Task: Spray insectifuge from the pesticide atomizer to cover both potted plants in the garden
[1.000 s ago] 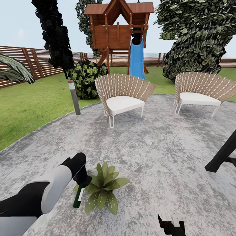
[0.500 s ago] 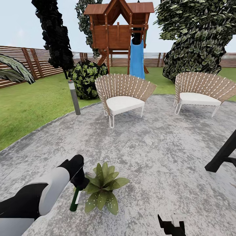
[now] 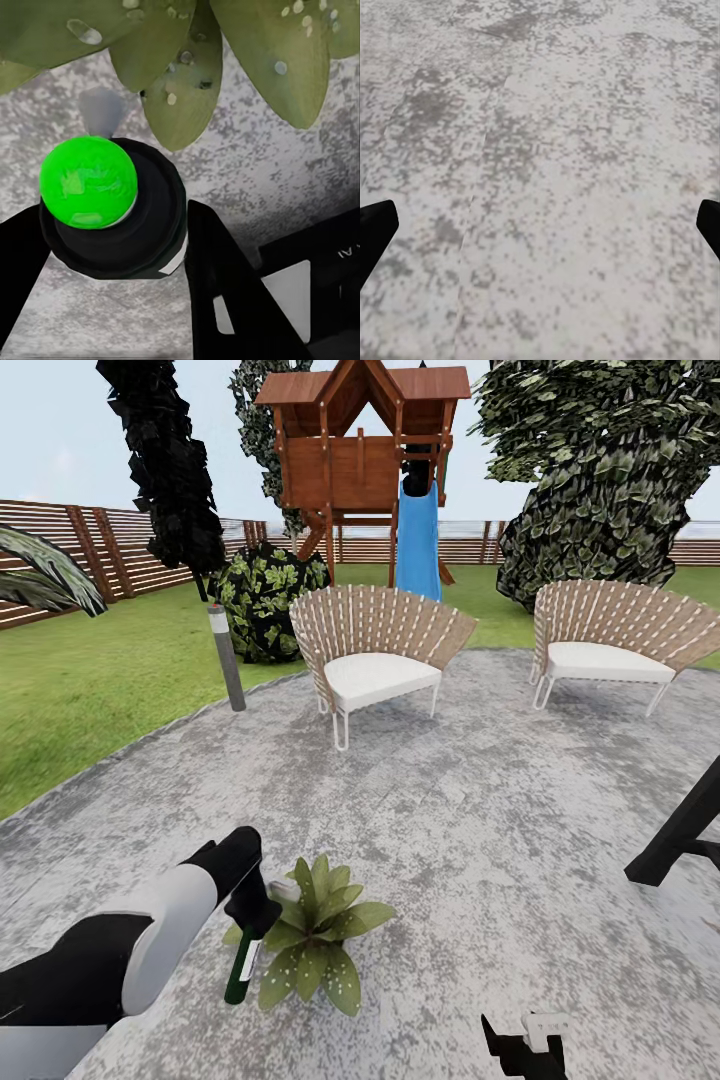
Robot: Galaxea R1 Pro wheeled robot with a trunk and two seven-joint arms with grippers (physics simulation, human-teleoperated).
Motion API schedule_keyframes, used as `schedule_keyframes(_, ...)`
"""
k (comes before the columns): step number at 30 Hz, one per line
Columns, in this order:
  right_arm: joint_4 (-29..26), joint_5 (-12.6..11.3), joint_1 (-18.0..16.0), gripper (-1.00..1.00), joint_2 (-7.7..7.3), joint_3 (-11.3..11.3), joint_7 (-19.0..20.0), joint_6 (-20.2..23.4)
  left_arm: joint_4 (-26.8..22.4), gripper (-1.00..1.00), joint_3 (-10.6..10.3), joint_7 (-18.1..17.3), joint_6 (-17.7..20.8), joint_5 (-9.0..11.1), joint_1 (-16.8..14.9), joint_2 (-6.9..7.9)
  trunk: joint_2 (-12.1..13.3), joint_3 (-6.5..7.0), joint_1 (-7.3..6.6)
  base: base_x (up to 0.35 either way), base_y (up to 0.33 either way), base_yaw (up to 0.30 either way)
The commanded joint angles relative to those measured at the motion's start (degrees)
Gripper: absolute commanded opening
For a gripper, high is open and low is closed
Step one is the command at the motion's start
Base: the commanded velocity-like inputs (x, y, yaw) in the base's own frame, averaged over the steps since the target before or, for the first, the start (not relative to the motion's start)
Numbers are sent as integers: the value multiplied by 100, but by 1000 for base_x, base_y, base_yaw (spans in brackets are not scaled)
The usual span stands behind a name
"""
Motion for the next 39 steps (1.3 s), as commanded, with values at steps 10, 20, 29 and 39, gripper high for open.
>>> schedule_keyframes(10,3,-56,-2,100,-1,15,50,-14,-21,-100,-39,-65,14,-58,-7,69,-2,-5,-1,0,0,0)
schedule_keyframes(20,3,-56,-2,100,-1,15,50,-13,-68,-100,-42,-65,19,-63,-155,-101,-2,-5,-1,0,0,0)
schedule_keyframes(29,3,-56,-2,100,-1,15,50,-12,-4,-100,-99,-66,6,-62,-188,77,-2,-5,-1,0,0,0)
schedule_keyframes(39,3,-56,-2,100,5,15,50,-14,-13,-100,-36,-65,11,-414,58,148,-2,-5,-1,0,0,0)
